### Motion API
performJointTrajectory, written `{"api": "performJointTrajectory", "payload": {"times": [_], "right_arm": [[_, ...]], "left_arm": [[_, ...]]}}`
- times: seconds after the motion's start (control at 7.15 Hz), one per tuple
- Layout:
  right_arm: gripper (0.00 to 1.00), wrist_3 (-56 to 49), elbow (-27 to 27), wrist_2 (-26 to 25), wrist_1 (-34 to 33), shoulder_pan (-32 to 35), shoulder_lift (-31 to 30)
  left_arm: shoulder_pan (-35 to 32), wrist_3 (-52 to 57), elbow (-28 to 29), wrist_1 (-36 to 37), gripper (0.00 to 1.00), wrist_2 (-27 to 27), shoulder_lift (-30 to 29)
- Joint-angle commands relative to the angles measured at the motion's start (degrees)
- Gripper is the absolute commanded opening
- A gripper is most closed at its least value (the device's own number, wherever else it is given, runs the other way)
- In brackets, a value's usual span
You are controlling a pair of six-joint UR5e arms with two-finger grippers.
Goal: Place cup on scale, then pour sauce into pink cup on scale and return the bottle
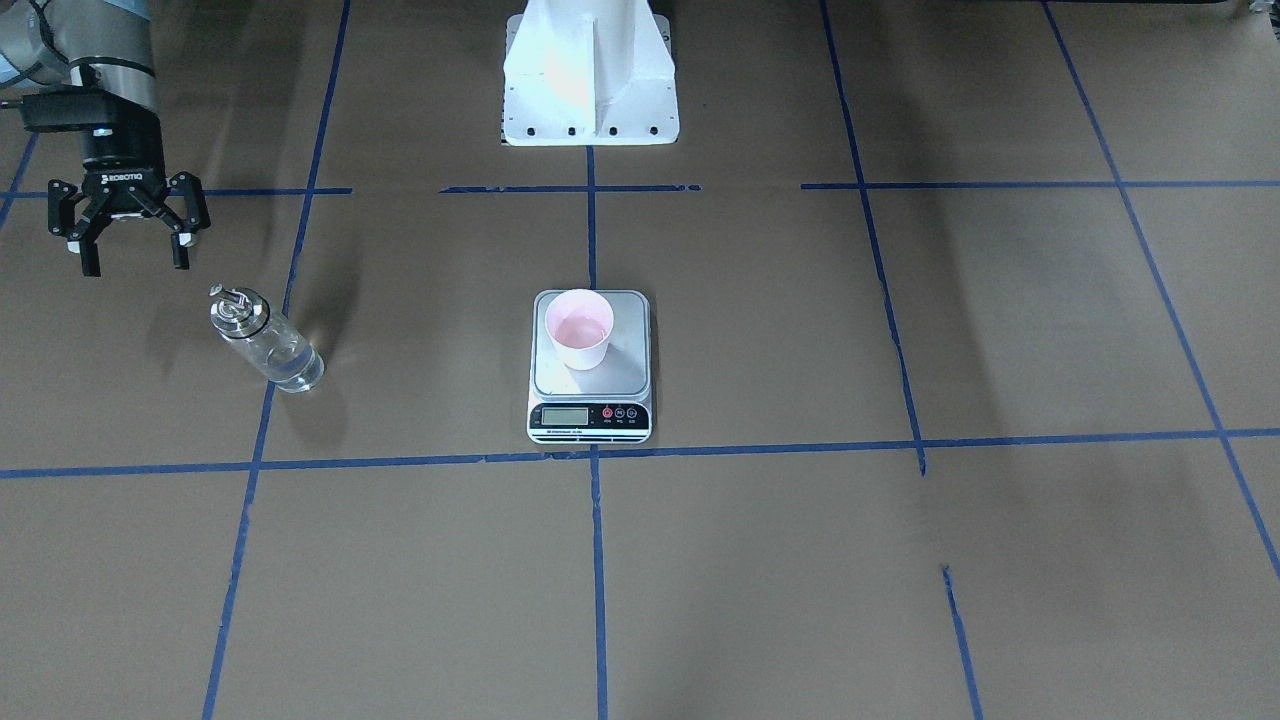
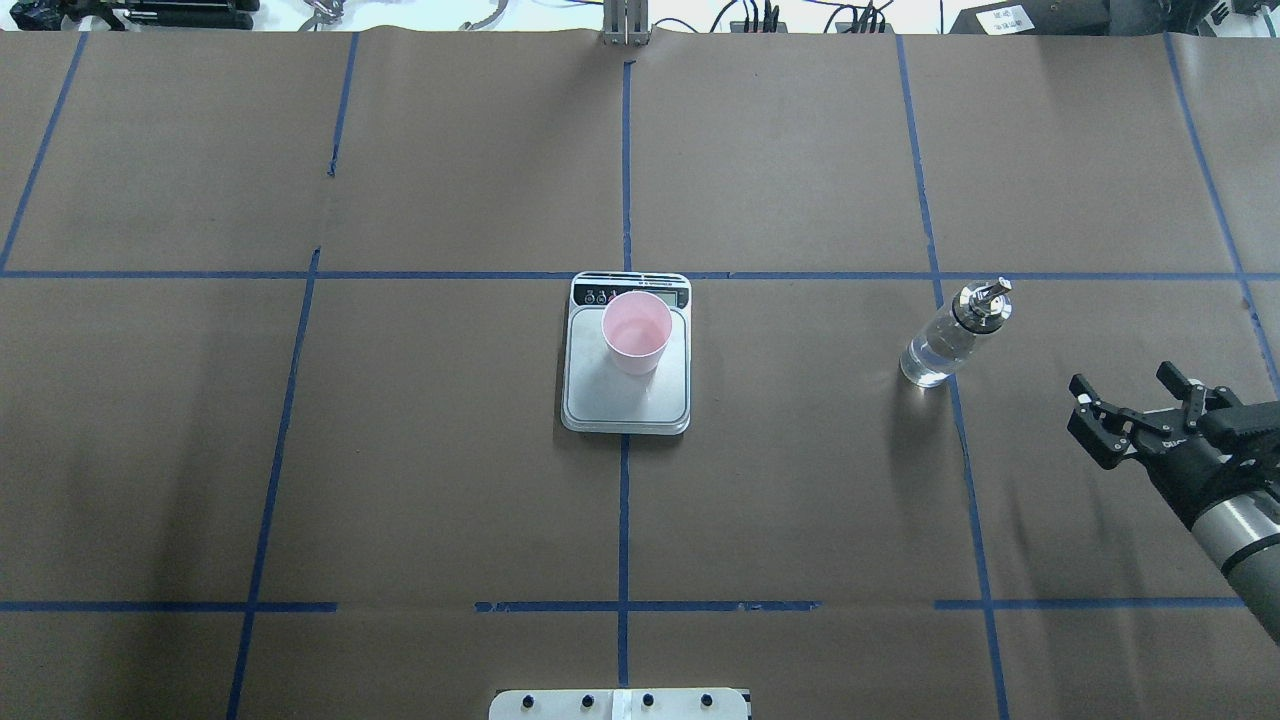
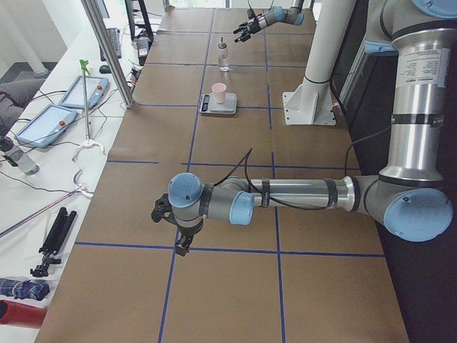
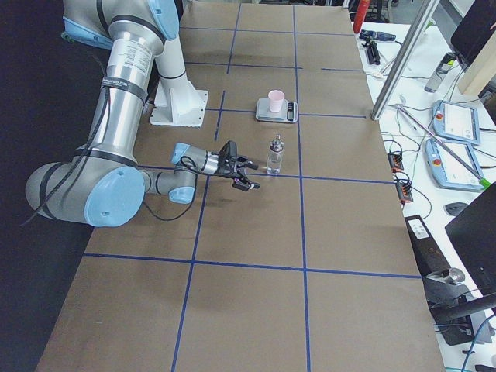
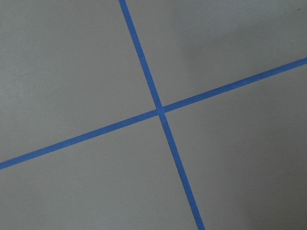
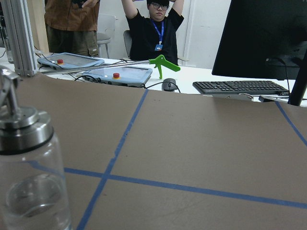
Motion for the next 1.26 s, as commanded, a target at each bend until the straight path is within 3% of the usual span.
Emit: {"api": "performJointTrajectory", "payload": {"times": [0.0,0.28,0.7,0.84,0.98,1.12], "right_arm": [[1.0,-8.6,-0.04,13.52,0.41,12.81,0.89],[1.0,-16.78,0.04,31.43,0.41,28.36,1.95],[1.0,-29.26,0.05,67.87,-1.51,58.3,3.17],[1.0,-32.51,0.22,81.92,-8.14,69.37,5.97],[1.0,-33.76,0.13,94.5,-19.08,78.79,9.13],[1.0,-37.69,0.13,102.11,-29.11,86.45,12.03]], "left_arm": [[0.0,0.0,-0.07,0.04,1.0,0.0,-0.09],[0.09,-0.09,0.02,-0.14,1.0,0.0,-0.09],[0.09,-0.09,0.02,-0.23,1.0,0.0,-0.26],[0.09,-0.09,0.02,-0.23,1.0,0.0,-0.27],[0.09,-0.17,0.02,-0.23,1.0,0.0,-0.27],[0.0,-0.18,0.1,-0.23,1.0,0.0,-0.27]]}}
